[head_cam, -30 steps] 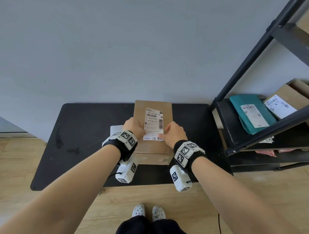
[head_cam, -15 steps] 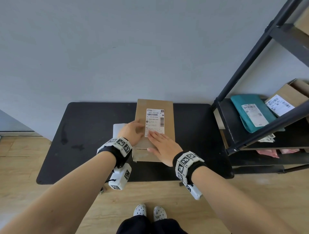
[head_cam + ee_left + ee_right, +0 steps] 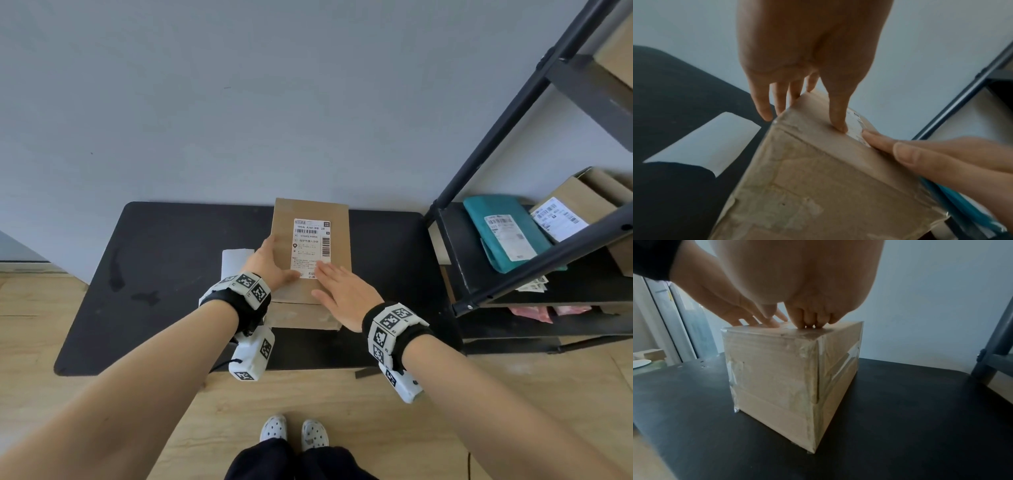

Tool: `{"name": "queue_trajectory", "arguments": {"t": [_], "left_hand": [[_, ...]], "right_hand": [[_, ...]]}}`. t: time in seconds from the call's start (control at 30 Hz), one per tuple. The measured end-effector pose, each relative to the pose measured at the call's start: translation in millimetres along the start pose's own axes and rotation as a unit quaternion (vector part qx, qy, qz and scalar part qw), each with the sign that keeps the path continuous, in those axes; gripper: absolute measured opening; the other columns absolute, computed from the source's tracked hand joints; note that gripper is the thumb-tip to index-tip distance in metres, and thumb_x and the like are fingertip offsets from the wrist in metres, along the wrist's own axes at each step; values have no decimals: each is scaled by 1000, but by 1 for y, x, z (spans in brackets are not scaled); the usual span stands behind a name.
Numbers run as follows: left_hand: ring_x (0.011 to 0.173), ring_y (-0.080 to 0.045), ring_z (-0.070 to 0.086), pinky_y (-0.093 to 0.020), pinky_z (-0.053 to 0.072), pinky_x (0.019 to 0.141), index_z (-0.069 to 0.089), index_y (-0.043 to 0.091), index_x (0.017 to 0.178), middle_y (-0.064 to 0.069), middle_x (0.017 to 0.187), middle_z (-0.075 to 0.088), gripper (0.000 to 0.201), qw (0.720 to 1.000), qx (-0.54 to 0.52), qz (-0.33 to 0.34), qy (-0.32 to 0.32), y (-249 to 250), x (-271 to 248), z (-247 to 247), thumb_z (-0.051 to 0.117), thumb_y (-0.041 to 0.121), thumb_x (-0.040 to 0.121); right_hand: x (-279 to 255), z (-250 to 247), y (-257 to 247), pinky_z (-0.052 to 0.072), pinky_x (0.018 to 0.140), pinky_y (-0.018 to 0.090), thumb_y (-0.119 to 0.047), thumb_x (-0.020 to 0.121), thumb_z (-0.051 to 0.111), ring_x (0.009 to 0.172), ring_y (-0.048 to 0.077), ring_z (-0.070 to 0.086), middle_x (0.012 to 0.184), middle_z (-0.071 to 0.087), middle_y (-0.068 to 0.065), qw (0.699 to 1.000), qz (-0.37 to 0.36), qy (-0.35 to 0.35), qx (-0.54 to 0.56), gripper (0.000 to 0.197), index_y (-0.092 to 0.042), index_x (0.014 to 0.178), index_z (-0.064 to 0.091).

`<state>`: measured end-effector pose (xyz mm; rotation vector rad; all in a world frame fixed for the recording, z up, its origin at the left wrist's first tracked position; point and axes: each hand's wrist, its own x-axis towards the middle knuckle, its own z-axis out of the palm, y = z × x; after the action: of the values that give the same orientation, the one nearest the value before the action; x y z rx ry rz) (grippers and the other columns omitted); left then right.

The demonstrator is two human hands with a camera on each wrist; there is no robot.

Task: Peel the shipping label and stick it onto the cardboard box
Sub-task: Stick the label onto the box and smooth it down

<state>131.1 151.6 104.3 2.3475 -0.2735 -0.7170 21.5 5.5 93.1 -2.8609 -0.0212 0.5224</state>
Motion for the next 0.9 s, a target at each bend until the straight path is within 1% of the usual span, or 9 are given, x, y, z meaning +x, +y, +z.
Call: {"name": "queue_trajectory", "arguments": {"t": [0.07, 0.17, 0.27, 0.37, 0.5, 0.57, 0.73, 0.83, 0.9], "left_hand": [[138, -23, 39, -34, 34, 110, 14, 19, 152, -7, 152, 38, 98, 999, -20, -19, -15, -1, 4, 0, 77, 23, 77], [139, -24, 38, -34, 34, 111, 14, 23, 152, -8, 153, 36, 99, 999, -25, -27, -27, -3, 8, -1, 78, 22, 76], [137, -23, 40, -33, 36, 109, 15, 26, 152, -8, 151, 38, 99, 999, -32, -26, -33, -5, 10, -1, 78, 23, 75], [134, -22, 44, -32, 39, 106, 12, 29, 152, -6, 150, 40, 100, 998, -34, -25, -43, -9, 12, -3, 77, 24, 77], [131, -21, 47, -32, 40, 108, 7, 30, 152, -5, 147, 44, 103, 997, -36, -23, -70, -13, 15, -5, 77, 22, 76], [130, -21, 48, -31, 41, 108, 6, 29, 152, -4, 147, 44, 104, 997, -26, -19, -73, -13, 15, -6, 77, 22, 76], [128, -23, 50, -31, 41, 107, 3, 28, 152, -5, 145, 46, 110, 996, -9, -15, -91, -13, 17, -8, 79, 21, 74], [131, -24, 47, -32, 39, 107, 0, 28, 152, -7, 148, 42, 110, 995, 1, -18, -95, -13, 17, -9, 78, 21, 75], [132, -23, 46, -29, 38, 105, -1, 28, 152, -6, 149, 41, 108, 995, 4, -14, -95, -12, 16, -8, 77, 20, 77]], "right_hand": [[5, -2, 6, 6, 119, 29, -42, 100, 21, 148, 14, 8, 161, 8, 3, 1000, 19, 1, 13, 58, -13, 150, 10], [23, -16, 13, 9, 120, 32, -40, 101, 24, 148, 16, 9, 161, 9, 6, 998, 49, 7, 30, 59, -9, 150, 11], [44, -32, 18, 13, 120, 33, -38, 100, 27, 148, 17, 10, 160, 11, 7, 997, 61, 2, 40, 59, -7, 149, 13], [63, -39, 26, 9, 121, 33, -39, 100, 24, 148, 16, 4, 161, 3, 7, 996, 81, -13, 46, 61, -7, 150, 7], [77, -43, 28, 6, 122, 33, -36, 101, 22, 149, 16, 0, 161, -2, 7, 993, 103, -22, 60, 60, -6, 150, 4], [80, -44, 22, 4, 122, 32, -35, 101, 21, 148, 16, -2, 161, -4, 7, 992, 96, -31, 70, 60, -6, 150, 2], [100, -43, -1, 4, 122, 33, -32, 102, 20, 148, 16, -4, 161, -7, 7, 996, 43, -50, 58, 58, -8, 150, 0], [109, -47, -5, 3, 121, 32, -31, 102, 19, 148, 15, -3, 161, -7, 5, 995, 43, -62, 64, 56, -9, 150, 0], [107, -48, -4, 3, 121, 31, -29, 102, 18, 148, 15, -3, 161, -6, 5, 995, 41, -64, 66, 55, -9, 150, 1]]}}
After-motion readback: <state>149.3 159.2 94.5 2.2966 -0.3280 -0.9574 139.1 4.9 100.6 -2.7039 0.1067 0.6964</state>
